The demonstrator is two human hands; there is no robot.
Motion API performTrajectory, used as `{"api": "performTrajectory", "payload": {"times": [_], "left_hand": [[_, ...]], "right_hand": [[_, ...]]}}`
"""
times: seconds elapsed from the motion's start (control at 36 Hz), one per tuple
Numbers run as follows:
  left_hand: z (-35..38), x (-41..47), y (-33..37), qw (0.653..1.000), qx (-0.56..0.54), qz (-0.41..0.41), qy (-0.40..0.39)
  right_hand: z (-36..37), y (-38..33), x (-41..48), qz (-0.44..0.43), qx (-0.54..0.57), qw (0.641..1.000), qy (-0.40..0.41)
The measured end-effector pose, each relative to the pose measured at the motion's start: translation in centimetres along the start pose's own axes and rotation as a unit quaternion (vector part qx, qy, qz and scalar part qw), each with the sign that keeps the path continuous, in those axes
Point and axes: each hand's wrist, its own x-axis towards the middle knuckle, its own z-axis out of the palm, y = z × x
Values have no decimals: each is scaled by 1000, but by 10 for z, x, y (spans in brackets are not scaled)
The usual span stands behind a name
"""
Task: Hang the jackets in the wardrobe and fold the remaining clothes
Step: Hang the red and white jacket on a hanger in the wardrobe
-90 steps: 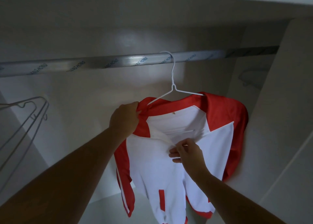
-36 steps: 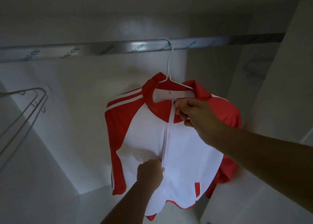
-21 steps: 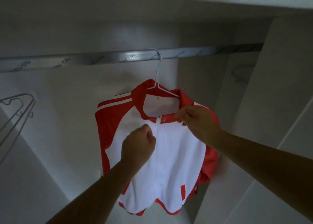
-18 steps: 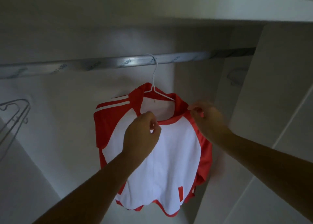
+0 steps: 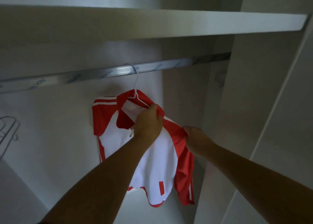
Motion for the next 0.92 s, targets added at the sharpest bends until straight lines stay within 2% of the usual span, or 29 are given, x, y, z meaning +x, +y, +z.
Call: {"api": "performTrajectory", "payload": {"times": [0.03,0.08,0.11,0.19,0.28,0.36,0.42,0.56,0.64,0.69,0.75,0.78,0.81,0.86,0.89,0.92], "left_hand": [[-2,-3,-4,996,-90,-21,5],[-7,-9,-13,957,-269,-106,36],[-9,-8,-17,941,-302,-147,42],[-11,3,-18,934,-276,-225,30],[-15,16,-10,934,-217,-283,3],[-16,23,-5,958,-126,-251,-60],[-18,26,-3,957,-116,-256,-75],[-24,31,-9,925,-190,-306,-118],[-26,31,-9,910,-225,-330,-113],[-27,31,-5,910,-224,-332,-113],[-26,31,-2,909,-236,-327,-105],[-26,31,0,909,-246,-323,-95],[-27,31,2,909,-255,-320,-85],[-30,29,7,904,-267,-321,-88],[-29,29,8,899,-278,-323,-96],[-28,31,9,890,-293,-332,-104]], "right_hand": [[2,1,-1,7,-1,1000,-7],[5,3,-4,11,7,999,-33],[7,3,-5,8,22,999,-49],[10,4,-9,4,83,991,-102],[10,4,-11,-3,69,983,-168],[10,5,-17,-24,-3,973,-231],[9,5,-20,-27,-49,966,-251],[-5,2,-31,-36,-110,977,-180],[-18,-3,-45,2,-74,994,-86],[-24,-9,-55,25,-12,1000,-4],[-29,-15,-68,14,31,997,68],[-30,-17,-77,-20,-2,997,73],[-27,-17,-85,-59,-67,995,38],[-17,-17,-101,-117,-178,973,-90],[-14,-16,-106,-122,-194,964,-136],[-12,-14,-107,-113,-187,965,-142]]}}
